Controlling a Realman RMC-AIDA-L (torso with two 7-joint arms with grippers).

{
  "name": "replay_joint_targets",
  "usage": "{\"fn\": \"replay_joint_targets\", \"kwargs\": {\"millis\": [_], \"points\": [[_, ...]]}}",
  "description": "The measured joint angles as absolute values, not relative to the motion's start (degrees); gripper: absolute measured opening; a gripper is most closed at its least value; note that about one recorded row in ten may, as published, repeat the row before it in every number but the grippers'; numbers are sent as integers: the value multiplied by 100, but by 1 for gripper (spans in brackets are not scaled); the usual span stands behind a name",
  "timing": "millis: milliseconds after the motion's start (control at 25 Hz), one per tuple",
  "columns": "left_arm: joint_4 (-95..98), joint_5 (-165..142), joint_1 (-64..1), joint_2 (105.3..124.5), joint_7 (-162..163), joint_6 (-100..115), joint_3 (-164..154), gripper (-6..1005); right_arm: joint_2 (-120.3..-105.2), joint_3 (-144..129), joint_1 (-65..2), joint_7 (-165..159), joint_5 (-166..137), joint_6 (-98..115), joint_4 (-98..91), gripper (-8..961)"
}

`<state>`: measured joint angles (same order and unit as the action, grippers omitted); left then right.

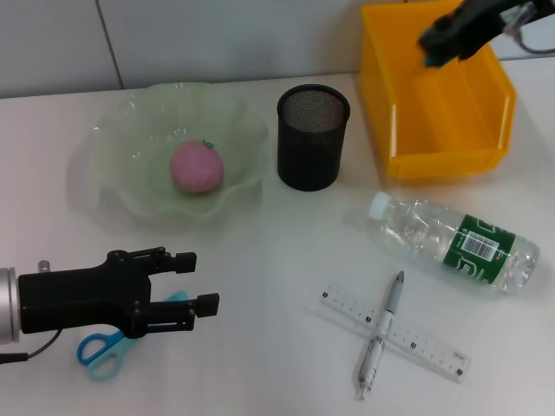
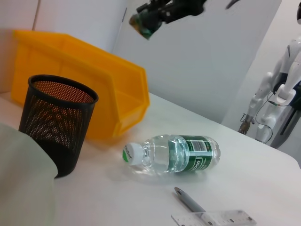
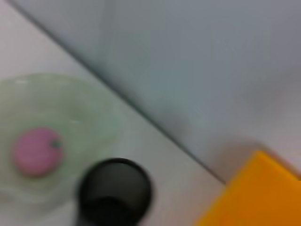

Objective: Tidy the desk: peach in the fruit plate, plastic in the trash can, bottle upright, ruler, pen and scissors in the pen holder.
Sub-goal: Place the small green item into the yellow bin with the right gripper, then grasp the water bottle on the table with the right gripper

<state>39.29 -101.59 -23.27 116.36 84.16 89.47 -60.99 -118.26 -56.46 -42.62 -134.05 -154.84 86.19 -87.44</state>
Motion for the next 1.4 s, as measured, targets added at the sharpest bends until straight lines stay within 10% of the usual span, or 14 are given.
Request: {"fn": "replay_joint_targets", "kwargs": {"millis": [600,1000,1400], "points": [[3929,-10151,-2320,11688,8444,8946,-6099,799,-11629,-5509,-4381,-13370,-15653,7061,-6719,273],[3929,-10150,-2327,11689,8417,8965,-6099,798,-11633,-5502,-4335,-13409,-15642,6886,-6654,680],[3929,-10152,-2337,11689,8414,8994,-6099,798,-11686,-5431,-4102,-13435,-15049,7149,-7433,776]]}}
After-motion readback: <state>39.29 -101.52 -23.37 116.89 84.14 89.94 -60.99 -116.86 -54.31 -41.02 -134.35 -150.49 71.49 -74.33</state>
